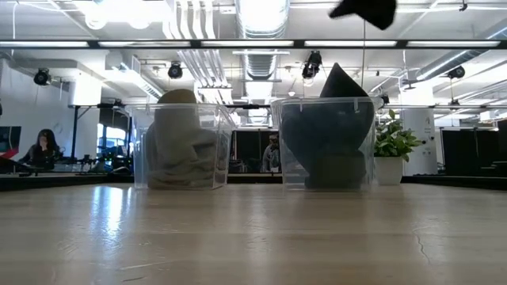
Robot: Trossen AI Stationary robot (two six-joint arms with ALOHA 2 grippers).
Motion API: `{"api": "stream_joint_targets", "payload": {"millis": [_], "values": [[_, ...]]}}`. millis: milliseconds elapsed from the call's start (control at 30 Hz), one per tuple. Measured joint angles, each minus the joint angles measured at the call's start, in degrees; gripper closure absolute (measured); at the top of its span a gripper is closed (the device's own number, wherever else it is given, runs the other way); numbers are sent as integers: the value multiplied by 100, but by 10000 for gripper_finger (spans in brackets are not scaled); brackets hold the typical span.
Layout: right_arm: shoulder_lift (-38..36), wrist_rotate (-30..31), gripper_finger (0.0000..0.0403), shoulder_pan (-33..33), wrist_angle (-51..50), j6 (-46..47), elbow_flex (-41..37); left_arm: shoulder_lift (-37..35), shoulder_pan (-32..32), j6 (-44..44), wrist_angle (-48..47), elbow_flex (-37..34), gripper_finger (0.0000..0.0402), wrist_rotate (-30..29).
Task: Pick & Place hat
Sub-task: Return to Home Position
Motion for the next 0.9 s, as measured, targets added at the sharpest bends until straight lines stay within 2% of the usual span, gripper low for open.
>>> {"api": "stream_joint_targets", "payload": {"millis": [67, 133, 200, 267, 367, 433, 500, 600, 700, 800, 900], "values": [[-242, -785, 250, -289, 644, -167, -134, -149, -272, 373, 1276, -593, 197, 656], [-493, -1430, 261, -458, 1555, -395, -329, -282, -480, 591, 2632, -1316, 197, 1557], [-732, -1486, 272, -516, 2111, -726, -518, -406, -563, 618, 3843, -2056, 197, 2220], [-965, -1004, 279, -566, 2109, -1111, -623, -540, -582, 373, 4509, -2717, 197, 2423], [-1332, -43, 286, -621, 1799, -1313, -733, -800, -449, -630, 4836, -3484, 197, 2046], [-1625, 103, 289, -624, 1558, -810, -770, -976, -406, -1267, 4931, -3866, 197, 1676], [-1898, -49, 291, -607, 1509, -623, -816, -1129, -408, -1172, 5231, -4243, 197, 1652], [-2261, -955, 291, -619, 1753, -992, -1060, -1354, -352, -773, 6308, -4783, 197, 2308], [-2690, -1534, 289, -790, 2119, -943, -1498, -1671, -132, -501, 7226, -5221, 197, 3239], [-3164, -1834, 285, -890, 2451, -841, -2084, -2057, 207, -479, 7382, -5586, 197, 3862], [-3577, -1825, 282, -911, 2790, -851, -2692, -2492, 609, -470, 7355, -5898, 197, 3963]]}}
